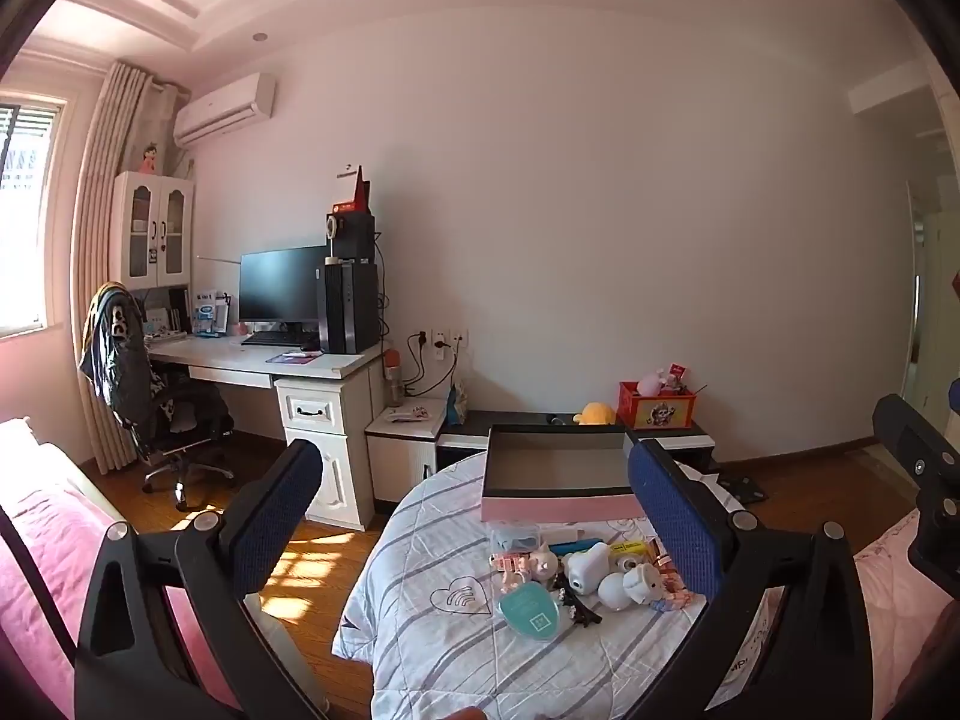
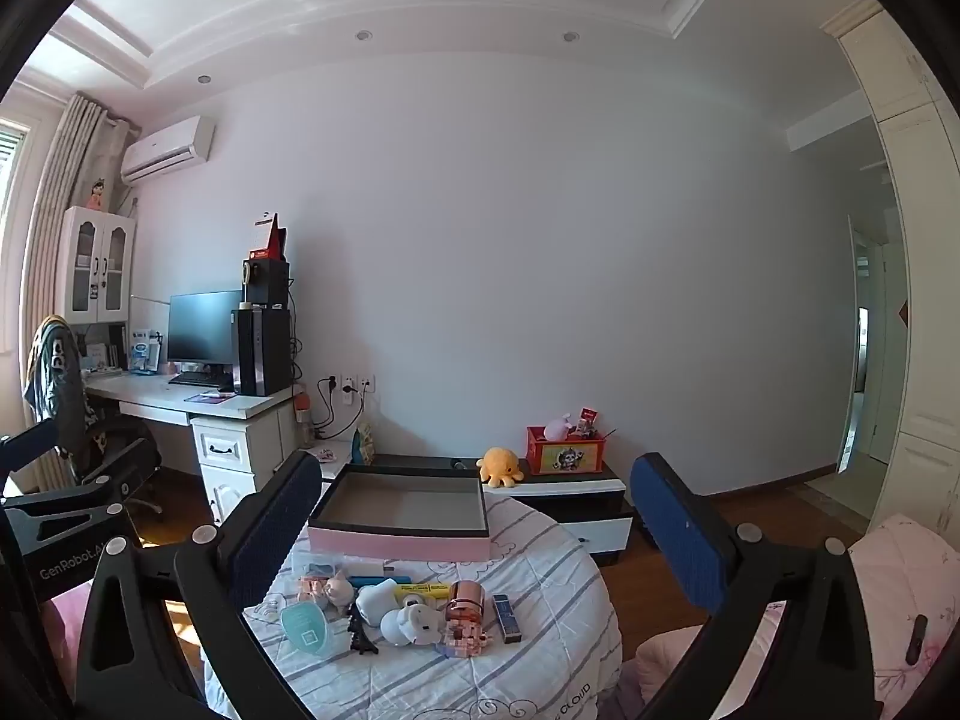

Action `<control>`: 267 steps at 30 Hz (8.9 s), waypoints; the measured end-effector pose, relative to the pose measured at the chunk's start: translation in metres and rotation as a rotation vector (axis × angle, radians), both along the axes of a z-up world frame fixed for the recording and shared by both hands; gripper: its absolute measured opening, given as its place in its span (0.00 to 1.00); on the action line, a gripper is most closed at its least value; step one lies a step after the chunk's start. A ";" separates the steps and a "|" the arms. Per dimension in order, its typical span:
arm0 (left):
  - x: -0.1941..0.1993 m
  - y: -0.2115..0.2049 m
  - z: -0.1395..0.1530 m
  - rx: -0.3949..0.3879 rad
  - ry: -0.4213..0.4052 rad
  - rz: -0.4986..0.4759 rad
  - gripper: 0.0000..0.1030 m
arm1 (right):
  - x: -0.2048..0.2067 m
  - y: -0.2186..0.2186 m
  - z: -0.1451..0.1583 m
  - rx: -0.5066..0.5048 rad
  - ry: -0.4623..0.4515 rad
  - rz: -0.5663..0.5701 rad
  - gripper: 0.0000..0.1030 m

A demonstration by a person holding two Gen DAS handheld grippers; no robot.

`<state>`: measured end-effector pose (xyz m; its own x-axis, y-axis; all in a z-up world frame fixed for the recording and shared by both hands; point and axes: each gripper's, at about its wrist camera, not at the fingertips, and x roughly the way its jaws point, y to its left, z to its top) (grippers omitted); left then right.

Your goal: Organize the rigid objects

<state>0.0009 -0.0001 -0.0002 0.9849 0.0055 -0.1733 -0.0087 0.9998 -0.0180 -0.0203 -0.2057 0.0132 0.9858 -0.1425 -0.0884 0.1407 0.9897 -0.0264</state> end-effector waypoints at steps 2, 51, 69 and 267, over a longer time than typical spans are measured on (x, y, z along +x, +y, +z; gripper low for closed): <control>0.000 0.000 0.000 0.004 -0.002 0.005 1.00 | 0.001 0.001 -0.001 0.001 0.008 0.002 1.00; -0.015 -0.011 -0.005 0.035 -0.017 -0.043 1.00 | 0.003 0.005 -0.006 -0.001 0.023 0.006 1.00; -0.013 -0.010 -0.010 0.033 -0.015 -0.045 1.00 | 0.001 0.005 -0.006 0.002 0.026 0.002 1.00; 0.187 0.009 -0.172 0.059 0.431 -0.106 1.00 | 0.232 -0.054 -0.254 0.094 0.710 0.127 1.00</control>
<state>0.1876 0.0094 -0.1725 0.8181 -0.0696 -0.5708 0.0999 0.9948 0.0219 0.2116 -0.2600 -0.2405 0.6943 0.0090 -0.7196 0.0053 0.9998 0.0177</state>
